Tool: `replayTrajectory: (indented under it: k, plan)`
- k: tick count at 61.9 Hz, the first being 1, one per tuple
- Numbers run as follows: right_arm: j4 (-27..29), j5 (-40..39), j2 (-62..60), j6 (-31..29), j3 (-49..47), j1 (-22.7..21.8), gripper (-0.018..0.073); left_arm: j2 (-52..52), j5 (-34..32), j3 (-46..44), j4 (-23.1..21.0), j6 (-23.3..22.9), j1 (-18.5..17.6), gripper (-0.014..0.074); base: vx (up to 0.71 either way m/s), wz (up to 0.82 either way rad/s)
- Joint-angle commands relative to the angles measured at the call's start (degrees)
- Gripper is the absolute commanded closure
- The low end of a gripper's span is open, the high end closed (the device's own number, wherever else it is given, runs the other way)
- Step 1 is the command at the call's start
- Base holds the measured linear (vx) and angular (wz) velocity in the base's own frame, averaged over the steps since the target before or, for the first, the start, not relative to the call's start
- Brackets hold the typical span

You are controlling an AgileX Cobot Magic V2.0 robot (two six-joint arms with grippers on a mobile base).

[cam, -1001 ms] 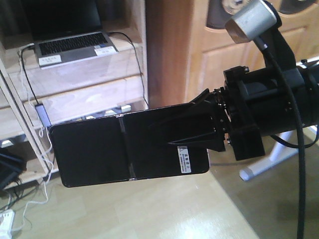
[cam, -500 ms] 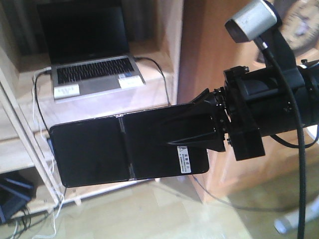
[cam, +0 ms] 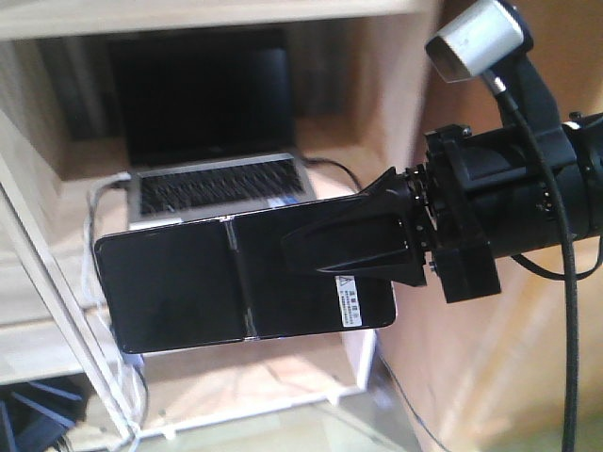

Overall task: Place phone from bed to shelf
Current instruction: 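Approach the shelf unit holding the phone in the right gripper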

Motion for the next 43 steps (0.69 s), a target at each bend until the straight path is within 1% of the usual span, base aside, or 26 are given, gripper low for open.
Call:
replayTrajectory:
  k: [1, 26, 43]
  plan:
    - [5.1, 3.2, -1.3, -0.2, -1.6, -0.1, 0.0561, -0.4, -4.2, 0.4, -0.5, 0.0, 0.0, 0.0595, 0.35, 0.28]
    - [5.1, 3.2, -1.3, -0.2, -1.6, -0.1, 0.0561, -0.4, -4.2, 0.4, -0.5, 0.0, 0.0, 0.0595, 0.30, 0.28]
    - [5.1, 3.2, -1.3, -0.2, -1.6, -0.1, 0.0561, -0.4, -4.2, 0.4, -0.5, 0.0, 0.0, 0.0595, 0.21, 0.14]
